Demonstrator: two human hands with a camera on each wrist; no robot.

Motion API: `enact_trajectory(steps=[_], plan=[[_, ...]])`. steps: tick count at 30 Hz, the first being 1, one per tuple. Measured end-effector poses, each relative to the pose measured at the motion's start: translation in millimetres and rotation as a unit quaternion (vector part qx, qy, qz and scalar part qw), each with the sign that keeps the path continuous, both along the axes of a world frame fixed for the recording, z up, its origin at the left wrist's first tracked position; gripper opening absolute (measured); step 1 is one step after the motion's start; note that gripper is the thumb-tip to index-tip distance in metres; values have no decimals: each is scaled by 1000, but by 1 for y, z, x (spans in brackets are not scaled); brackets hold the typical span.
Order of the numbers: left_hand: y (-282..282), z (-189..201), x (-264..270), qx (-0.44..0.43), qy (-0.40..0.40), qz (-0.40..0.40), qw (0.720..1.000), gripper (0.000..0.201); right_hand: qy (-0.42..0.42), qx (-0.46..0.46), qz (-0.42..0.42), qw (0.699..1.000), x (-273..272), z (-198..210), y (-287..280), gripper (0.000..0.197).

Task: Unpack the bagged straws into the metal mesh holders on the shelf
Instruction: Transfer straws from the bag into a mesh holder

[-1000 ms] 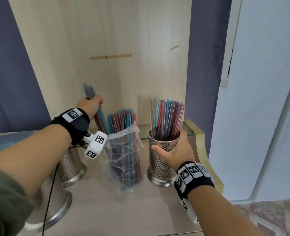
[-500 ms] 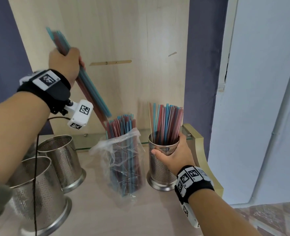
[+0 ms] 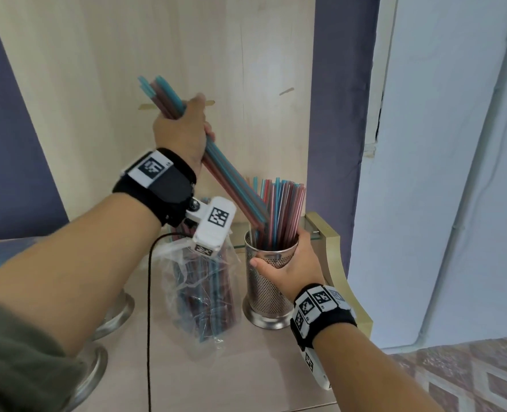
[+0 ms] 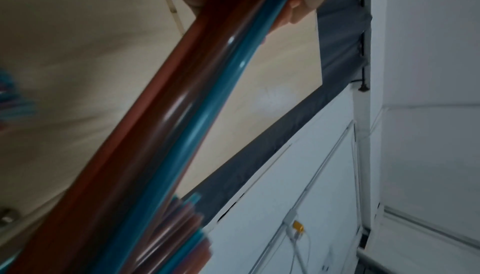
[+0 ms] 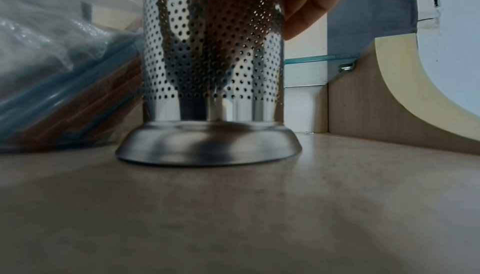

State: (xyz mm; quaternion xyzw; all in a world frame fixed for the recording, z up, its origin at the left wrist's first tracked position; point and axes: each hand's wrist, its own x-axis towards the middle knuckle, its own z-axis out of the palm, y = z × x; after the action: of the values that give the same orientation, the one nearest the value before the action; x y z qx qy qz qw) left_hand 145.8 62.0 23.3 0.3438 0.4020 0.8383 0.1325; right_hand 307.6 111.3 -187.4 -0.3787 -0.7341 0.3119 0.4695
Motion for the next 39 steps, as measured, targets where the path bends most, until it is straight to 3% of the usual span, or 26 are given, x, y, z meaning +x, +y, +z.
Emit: enact_trajectory(steps=[7,15,20,24,26,30,34,36,39], plan=[[20,-49,23,-116,123,-8,986,29,3,5,-5,1000,0,-2,1,96],[35,-93,28,-237,237,58,940,36,8,7,-1,1000,-1,-2,1,98],[38,-118,31,-280,276,-52,918,23,7,17,0,1000,-2,-5,4,99],[36,-128,33,-252,285,-50,923,32,16,23,-6,1000,-3,-6,4,96],[34,-133,36,-198,309,-29,930,43,21,25,-5,999,-3,-7,4,94],[29,-141,37,-174,334,-25,926,109,23,25,-1,999,-2,-7,4,95],[30,-135,37,-249,298,-101,916,122,23,21,-1,1000,-2,-8,5,93],[32,-133,36,-279,312,-94,904,131,24,20,-1,1000,-3,-9,6,92],[39,-134,31,-290,291,-62,910,121,20,19,-1,1000,-3,-9,6,95]])
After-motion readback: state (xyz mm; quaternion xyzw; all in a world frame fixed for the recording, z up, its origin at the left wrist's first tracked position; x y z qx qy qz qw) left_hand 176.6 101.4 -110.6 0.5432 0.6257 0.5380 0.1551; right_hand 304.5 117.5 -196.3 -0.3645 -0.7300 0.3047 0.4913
